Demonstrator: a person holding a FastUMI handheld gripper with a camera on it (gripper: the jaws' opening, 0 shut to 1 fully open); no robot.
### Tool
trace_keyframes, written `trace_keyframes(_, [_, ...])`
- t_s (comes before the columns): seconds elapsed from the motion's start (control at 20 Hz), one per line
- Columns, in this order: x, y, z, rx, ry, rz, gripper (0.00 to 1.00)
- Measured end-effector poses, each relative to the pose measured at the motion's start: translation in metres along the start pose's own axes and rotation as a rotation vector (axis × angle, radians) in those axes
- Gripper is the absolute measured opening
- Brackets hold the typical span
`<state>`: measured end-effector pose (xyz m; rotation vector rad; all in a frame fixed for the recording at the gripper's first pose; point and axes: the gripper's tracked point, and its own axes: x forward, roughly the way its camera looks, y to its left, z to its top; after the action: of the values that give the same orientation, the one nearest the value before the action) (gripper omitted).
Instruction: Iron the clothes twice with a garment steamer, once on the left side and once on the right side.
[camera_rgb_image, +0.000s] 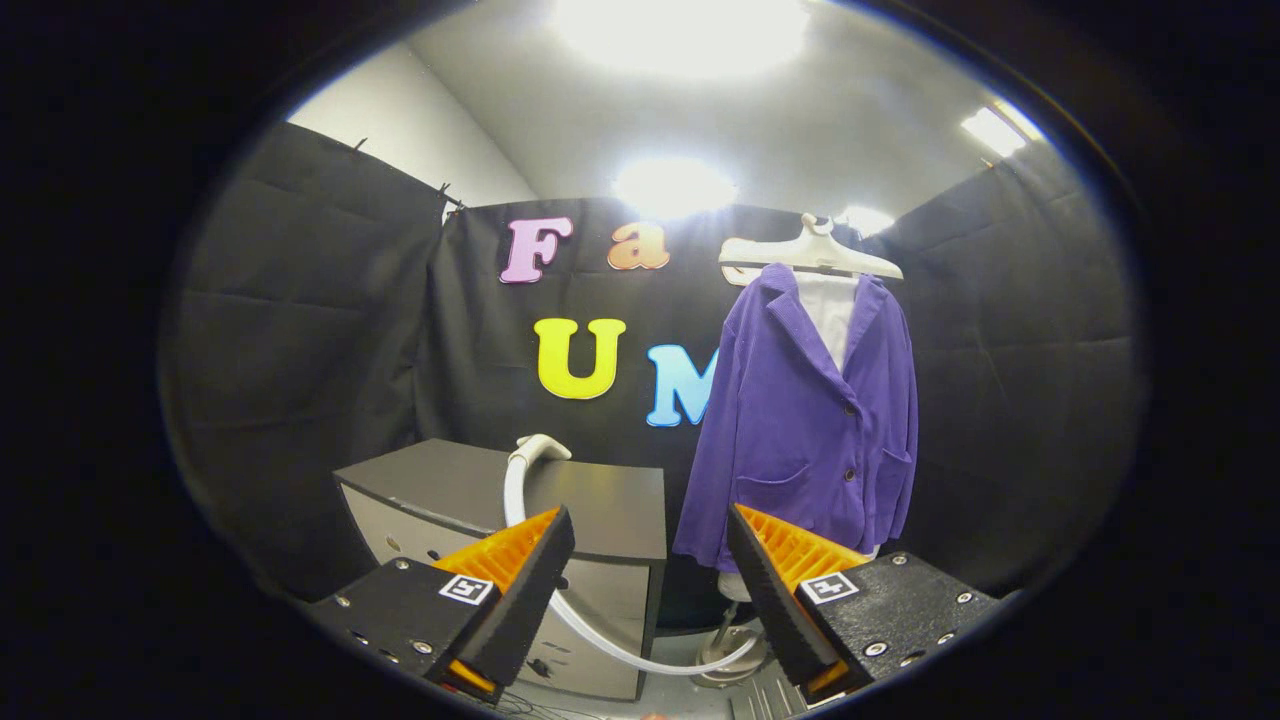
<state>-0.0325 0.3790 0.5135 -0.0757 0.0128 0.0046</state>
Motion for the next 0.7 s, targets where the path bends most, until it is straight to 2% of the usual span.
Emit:
trace_keyframes(0.45, [-0.008, 0.013, -0.005, 0.019, 0.023, -0.029, 0.95])
trace_keyframes(0.7, [-0.013, 0.018, -0.016, 0.014, 0.032, -0.016, 0.95])
